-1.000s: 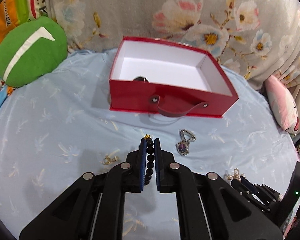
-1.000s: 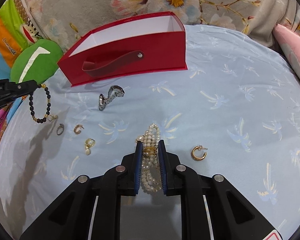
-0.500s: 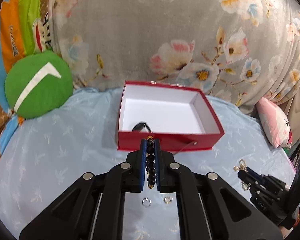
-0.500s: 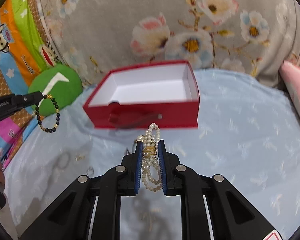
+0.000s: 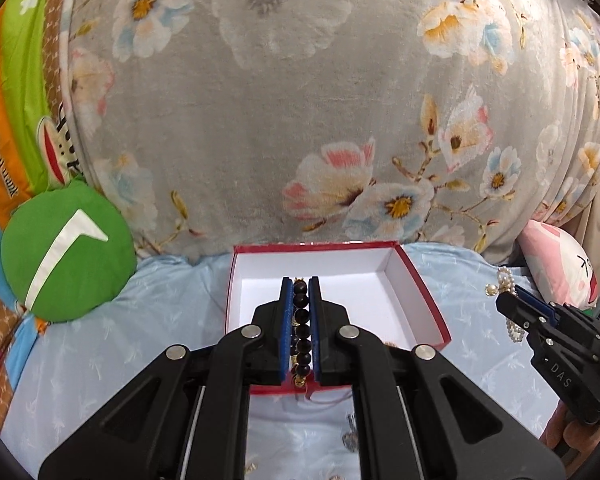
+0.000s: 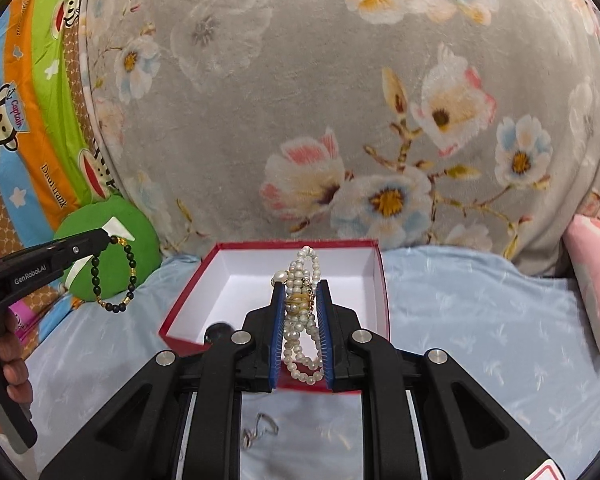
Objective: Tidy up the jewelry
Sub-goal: 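Lower both held items into the red box and open both tools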
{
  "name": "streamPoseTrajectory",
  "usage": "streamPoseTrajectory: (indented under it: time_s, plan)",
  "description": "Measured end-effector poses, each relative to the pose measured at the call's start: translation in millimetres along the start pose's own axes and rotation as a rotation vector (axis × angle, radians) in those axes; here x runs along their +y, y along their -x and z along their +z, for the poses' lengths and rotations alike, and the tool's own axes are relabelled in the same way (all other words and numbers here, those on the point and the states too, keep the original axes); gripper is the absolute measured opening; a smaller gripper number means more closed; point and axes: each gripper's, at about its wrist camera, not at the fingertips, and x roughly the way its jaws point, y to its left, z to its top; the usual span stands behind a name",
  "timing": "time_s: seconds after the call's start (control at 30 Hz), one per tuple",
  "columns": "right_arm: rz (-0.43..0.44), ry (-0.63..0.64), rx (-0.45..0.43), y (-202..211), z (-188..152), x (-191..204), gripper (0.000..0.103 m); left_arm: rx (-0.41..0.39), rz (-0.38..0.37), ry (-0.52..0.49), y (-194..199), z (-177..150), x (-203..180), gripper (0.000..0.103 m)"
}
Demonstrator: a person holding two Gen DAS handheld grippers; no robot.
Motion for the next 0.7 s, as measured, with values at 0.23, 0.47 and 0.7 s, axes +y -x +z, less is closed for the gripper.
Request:
streamPoseTrajectory:
  time_s: [0.23, 0.47, 0.7]
  plan:
    - [0.018, 0.023, 0.009, -43.1, 26.6, 5.9, 0.014, -0.012, 0.009, -0.004, -42.1, 23.2, -7.3, 0.007]
    - [0.039, -0.004, 0.078, -98.6, 33.6, -3.6, 0.014, 0.055, 0.011, 0.019, -99.9, 27.1, 0.5, 0.007]
    - [0.043, -0.026, 0.128, -138.7, 28.7, -14.7, 0.014, 0.123, 0.045, 0.010, -147.0, 14.7, 3.5, 0.007]
